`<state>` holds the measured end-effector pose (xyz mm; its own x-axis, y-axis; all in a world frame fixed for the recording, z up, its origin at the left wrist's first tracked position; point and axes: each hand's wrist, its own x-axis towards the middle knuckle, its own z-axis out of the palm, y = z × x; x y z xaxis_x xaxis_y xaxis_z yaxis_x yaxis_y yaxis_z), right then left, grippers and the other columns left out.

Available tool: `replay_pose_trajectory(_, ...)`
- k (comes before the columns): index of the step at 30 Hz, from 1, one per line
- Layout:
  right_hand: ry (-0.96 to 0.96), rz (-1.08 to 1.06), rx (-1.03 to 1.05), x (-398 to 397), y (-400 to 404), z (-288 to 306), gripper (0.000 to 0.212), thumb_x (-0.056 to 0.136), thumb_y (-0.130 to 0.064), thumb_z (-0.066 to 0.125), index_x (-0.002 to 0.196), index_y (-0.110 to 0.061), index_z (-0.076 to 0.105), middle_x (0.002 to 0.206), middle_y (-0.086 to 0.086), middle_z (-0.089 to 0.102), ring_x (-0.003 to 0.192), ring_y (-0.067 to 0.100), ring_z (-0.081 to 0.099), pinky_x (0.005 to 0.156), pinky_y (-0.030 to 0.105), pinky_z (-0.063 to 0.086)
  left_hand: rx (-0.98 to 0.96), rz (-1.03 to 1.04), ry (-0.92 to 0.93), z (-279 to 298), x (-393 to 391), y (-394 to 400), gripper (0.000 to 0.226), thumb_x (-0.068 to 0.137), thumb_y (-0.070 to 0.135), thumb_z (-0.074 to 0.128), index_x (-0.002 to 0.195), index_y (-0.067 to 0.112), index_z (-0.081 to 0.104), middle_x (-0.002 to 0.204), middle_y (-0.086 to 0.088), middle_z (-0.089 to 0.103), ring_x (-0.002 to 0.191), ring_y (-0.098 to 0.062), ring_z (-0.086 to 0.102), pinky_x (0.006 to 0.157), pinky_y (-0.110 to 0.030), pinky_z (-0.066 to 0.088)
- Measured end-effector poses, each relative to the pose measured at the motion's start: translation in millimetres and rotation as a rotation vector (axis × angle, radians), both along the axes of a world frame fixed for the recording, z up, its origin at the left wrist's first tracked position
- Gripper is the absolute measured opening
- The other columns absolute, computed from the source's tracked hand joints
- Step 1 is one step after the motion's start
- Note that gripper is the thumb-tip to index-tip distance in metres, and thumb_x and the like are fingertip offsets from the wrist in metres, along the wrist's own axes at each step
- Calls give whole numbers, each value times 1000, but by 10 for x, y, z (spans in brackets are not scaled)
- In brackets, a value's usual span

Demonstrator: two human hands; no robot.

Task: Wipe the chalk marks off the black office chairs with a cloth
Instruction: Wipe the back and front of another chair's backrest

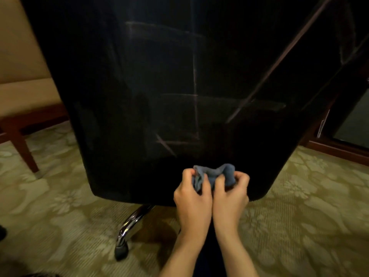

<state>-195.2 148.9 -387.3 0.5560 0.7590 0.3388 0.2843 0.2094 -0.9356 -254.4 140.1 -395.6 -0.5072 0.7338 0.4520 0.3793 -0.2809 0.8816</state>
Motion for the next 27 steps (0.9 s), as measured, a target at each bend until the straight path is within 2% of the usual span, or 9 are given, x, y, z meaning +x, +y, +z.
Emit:
replay_pose_trajectory(3,27,30,24,-22,41,137,15,91,-14,63,99,-19,51,80,-9,62,73,9,63,59,11,43,33,48,-56,141,-74,16,16,88,14,74,89,21,59,74,11,65,70,6,64,61,-5,44)
replay_pose_trajectory(5,46,48,94,-74,84,392,15,88,-15,66,97,-18,54,75,-11,63,70,2,63,62,16,47,114,97,-91,411,-157,43,16,86,13,75,89,20,60,72,13,64,68,11,62,63,-1,40)
replay_pose_trajectory(7,61,73,187,-150,89,691,16,87,-15,68,96,-18,55,69,-13,62,67,-2,63,62,17,49,182,110,-105,708,-248,43,15,87,16,74,88,22,59,73,11,67,69,8,63,65,-6,45)
replay_pose_trajectory(11,52,176,292,-278,55,1006,15,90,-16,67,95,-22,54,71,-8,65,65,5,66,57,20,53,243,70,-132,1015,-413,19,18,92,20,70,84,29,56,73,8,67,68,1,65,62,-12,47)
replay_pose_trajectory(15,32,120,275,-363,43,666,17,88,-16,67,95,-20,53,72,-9,62,67,4,63,57,15,47,198,88,-17,703,-443,-10,10,93,16,67,91,15,57,75,9,64,70,1,64,63,-9,45)
replay_pose_trajectory(20,56,157,98,-466,-74,-2,16,91,-13,65,96,-21,52,73,-7,61,66,4,62,53,17,47,37,106,-66,69,-453,-136,13,93,10,68,91,16,58,74,10,64,71,3,64,61,-5,43)
replay_pose_trajectory(23,63,190,61,-489,-45,11,14,91,-16,64,95,-21,53,75,-7,63,66,4,63,55,20,48,46,134,-113,102,-540,-126,12,91,10,71,88,16,60,70,9,65,68,2,64,60,-12,47)
replay_pose_trajectory(25,80,210,91,-525,-25,216,14,91,-16,65,94,-21,52,77,-7,64,69,1,63,56,14,46,98,134,-120,301,-651,-72,10,90,15,71,89,18,61,70,7,67,67,-1,65,65,-28,56)
replay_pose_trajectory(27,86,238,163,-595,-36,534,14,92,-19,65,96,-22,52,80,-6,65,71,1,64,57,12,46,167,137,-89,601,-786,-27,14,90,19,71,86,26,59,70,9,67,66,0,64,66,-35,57)
